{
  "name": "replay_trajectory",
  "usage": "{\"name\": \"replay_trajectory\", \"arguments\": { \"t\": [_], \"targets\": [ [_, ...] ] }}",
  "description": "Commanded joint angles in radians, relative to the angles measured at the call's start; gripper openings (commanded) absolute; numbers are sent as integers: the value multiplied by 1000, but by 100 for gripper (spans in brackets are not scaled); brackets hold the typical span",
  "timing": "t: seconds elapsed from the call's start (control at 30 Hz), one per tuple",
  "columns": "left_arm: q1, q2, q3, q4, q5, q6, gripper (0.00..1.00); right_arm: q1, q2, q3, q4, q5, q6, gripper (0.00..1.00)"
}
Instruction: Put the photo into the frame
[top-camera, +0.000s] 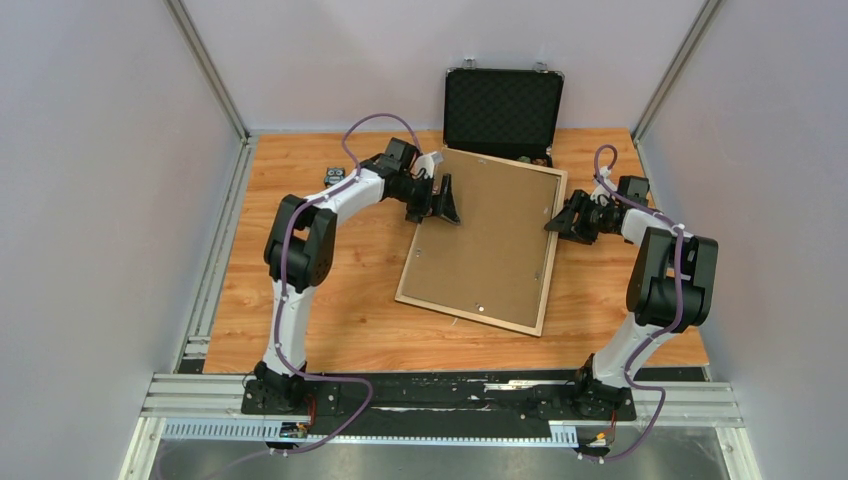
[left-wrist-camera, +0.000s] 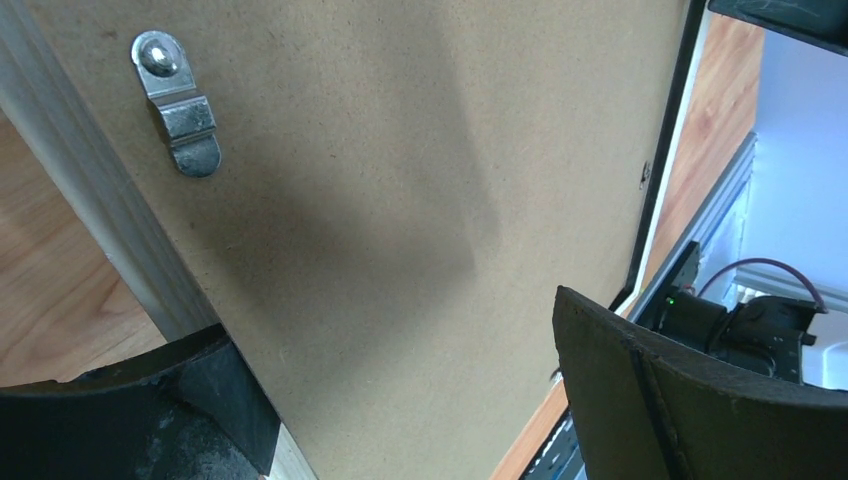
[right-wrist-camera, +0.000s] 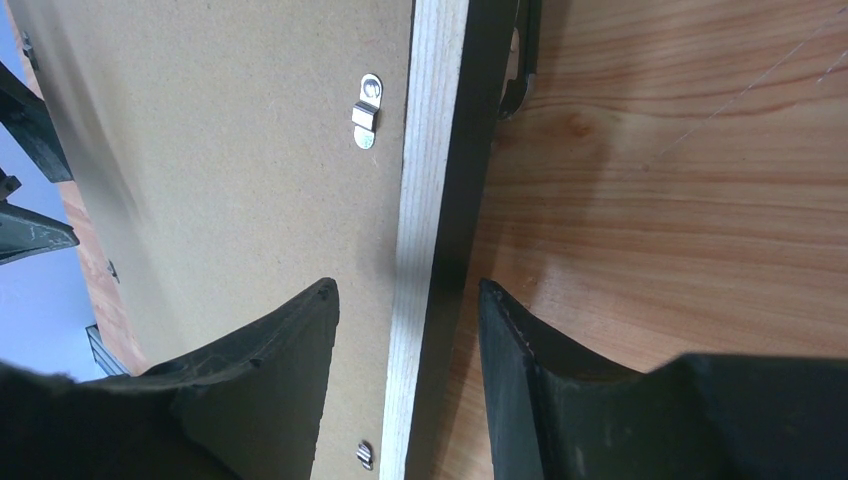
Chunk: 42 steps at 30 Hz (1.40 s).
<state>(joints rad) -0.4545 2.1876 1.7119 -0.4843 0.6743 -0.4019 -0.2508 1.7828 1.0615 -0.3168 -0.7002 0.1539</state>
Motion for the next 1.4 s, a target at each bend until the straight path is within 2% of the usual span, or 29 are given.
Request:
{"name": "replay_trajectory", "arguments": {
  "t": [0.0,1.37],
  "targets": [
    [-13,-38,34,-72,-103,67,100,5,1,11,24,-21,6,52],
    [-74,44,200,-231,-201,158,100,4,0,6,26,-18,7,52]
  ]
}}
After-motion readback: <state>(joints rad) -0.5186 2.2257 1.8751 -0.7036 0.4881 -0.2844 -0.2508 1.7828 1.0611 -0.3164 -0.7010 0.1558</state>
